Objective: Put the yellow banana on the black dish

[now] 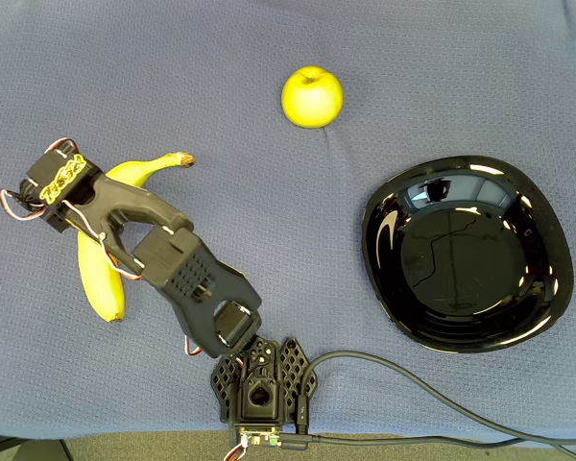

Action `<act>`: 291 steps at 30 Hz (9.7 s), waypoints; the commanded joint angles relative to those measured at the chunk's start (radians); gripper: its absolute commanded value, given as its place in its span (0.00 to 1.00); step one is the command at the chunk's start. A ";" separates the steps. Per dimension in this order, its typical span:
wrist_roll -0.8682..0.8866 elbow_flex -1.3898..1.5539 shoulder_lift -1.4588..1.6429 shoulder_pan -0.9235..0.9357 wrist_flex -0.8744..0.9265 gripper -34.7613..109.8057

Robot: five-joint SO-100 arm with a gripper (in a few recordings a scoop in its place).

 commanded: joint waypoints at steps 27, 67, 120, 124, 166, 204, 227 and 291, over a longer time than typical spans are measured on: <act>0.037 -0.043 -0.032 0.015 -0.037 0.24; 0.370 0.089 0.703 0.759 0.186 0.24; 0.293 -0.058 0.339 1.924 0.196 0.24; 0.307 -0.204 0.221 1.951 0.213 0.24; 0.247 -0.726 -0.278 1.982 0.198 0.29; 0.222 -0.632 -0.291 1.994 0.158 0.40; 0.245 -0.615 -0.181 1.965 0.256 0.39; 0.272 1.316 1.744 0.904 -0.103 0.24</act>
